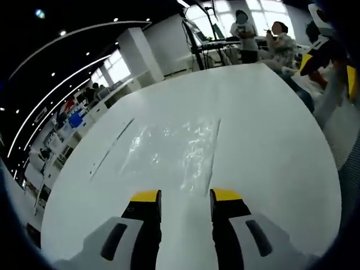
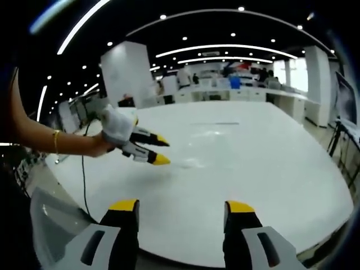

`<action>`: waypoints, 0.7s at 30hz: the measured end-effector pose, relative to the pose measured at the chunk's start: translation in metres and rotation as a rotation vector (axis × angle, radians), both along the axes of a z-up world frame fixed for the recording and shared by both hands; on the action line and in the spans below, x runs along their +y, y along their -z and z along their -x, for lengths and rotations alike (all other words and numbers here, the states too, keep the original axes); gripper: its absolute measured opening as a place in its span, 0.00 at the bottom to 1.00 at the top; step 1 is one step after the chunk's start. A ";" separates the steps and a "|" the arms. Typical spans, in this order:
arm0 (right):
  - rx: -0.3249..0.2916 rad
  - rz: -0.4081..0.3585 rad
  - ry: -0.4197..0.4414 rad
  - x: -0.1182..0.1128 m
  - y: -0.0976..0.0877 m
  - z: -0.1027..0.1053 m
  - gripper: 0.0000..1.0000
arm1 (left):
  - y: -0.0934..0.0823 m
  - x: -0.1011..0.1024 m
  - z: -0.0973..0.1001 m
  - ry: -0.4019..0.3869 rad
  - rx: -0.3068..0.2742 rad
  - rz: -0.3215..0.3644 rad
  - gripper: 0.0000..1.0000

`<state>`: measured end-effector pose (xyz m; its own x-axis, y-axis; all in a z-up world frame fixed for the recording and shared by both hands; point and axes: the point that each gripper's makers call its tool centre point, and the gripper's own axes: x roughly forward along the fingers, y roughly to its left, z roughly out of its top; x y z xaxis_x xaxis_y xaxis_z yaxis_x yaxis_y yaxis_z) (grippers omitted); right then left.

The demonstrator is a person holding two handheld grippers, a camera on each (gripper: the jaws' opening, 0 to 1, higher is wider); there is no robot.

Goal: Open the resealable bag by pulling the two sides of the seal apart until the entire bag opening is separated and visibly accessible.

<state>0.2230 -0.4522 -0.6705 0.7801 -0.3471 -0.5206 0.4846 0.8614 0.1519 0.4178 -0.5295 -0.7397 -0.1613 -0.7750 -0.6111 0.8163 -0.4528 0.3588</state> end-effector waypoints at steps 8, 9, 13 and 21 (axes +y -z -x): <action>-0.007 -0.010 0.024 -0.004 0.001 0.002 0.57 | 0.014 -0.006 0.012 0.073 -0.080 -0.011 0.32; -0.009 -0.009 0.026 -0.004 0.001 0.003 0.57 | 0.016 -0.006 0.013 0.079 -0.084 -0.015 0.31; -0.002 -0.012 0.024 -0.004 0.002 0.002 0.56 | 0.022 -0.006 0.015 0.087 -0.087 -0.027 0.28; -0.001 -0.006 0.034 -0.006 0.003 0.003 0.55 | 0.024 -0.011 0.010 0.103 -0.143 -0.008 0.19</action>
